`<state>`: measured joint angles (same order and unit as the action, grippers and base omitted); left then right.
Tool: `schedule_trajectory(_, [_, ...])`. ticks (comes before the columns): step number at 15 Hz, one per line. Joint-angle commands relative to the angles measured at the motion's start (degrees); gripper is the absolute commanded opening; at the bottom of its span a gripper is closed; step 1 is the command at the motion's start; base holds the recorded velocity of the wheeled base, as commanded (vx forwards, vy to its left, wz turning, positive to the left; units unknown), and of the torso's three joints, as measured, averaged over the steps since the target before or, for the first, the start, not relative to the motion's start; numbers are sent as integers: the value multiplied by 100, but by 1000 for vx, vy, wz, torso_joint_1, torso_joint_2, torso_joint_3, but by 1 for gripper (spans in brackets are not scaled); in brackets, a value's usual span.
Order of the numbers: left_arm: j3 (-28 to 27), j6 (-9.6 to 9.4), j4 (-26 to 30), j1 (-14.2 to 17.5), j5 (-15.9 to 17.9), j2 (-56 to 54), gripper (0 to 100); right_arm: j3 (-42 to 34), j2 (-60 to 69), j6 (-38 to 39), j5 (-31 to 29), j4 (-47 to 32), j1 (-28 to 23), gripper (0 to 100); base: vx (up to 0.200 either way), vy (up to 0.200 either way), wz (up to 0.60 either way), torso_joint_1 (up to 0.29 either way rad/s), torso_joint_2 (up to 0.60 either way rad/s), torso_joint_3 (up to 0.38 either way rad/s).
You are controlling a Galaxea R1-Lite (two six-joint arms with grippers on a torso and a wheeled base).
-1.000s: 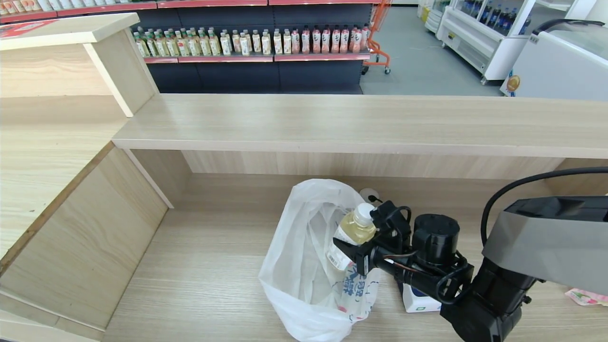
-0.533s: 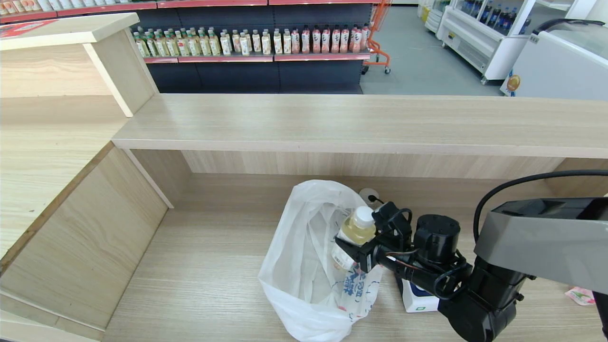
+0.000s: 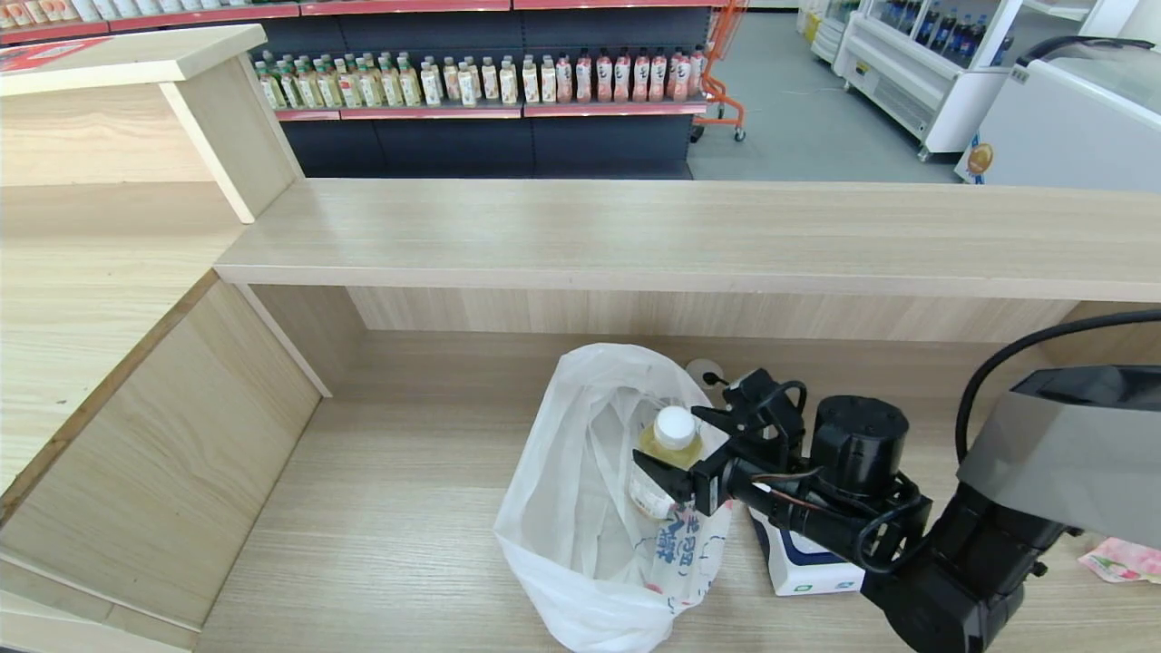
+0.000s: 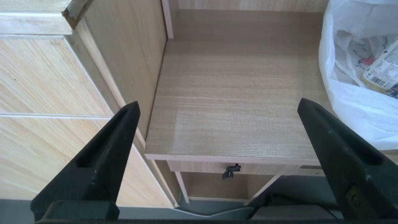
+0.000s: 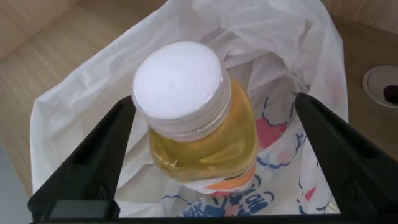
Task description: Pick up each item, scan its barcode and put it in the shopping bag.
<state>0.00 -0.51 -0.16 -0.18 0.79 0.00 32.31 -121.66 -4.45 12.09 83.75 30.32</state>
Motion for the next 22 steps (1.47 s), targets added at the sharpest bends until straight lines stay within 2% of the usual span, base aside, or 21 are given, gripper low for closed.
schedule_trajectory(1, [0, -2, -2, 1, 0, 0, 100, -506, 670, 23, -32, -34, 9, 100, 0, 0, 0, 0, 0, 0])
schedule_trajectory(4, [0, 51, -2, 1, 9, 9, 100, -611, 1452, 726, -67, -263, 18, 100, 0, 0, 0, 0, 0, 0])
schedule_trajectory(6, [0, 51, -2, 1, 9, 9, 100, -620, 2279, 937, -84, -1018, 27, 100, 0, 0, 0, 0, 0, 0])
schedule_trajectory(10, [0, 69, -2, 1, 9, 9, 100, -620, 4080, 1702, -1025, -3058, -52, 100, 0, 0, 0, 0, 0, 0])
schedule_trajectory(12, [0, 69, -2, 1, 9, 9, 100, -664, 4581, 1869, -1034, -3620, -246, 100, -100, 0, 0, 1, -4, 1])
schedule_trajectory(14, [0, 69, -2, 1, 9, 9, 100, -734, 5038, 1992, -1016, -4130, -668, 100, -200, 0, 0, 5, 5, 5])
schedule_trajectory(17, [0, 60, -2, 1, 9, 9, 100, -726, 5328, 2168, -1007, -4613, -984, 100, -200, 0, 0, -2, 1, 2])
schedule_trajectory(20, [0, 51, -2, 1, 9, 9, 100, -664, 5240, 2194, -1007, -4763, -1722, 100, 0, 0, 0, 0, 0, 0])
schedule_trajectory(22, [0, 34, -2, 1, 9, 9, 100, -576, 5047, 2194, -1007, -4763, -2258, 100, 0, -200, 0, -10, -7, 2])
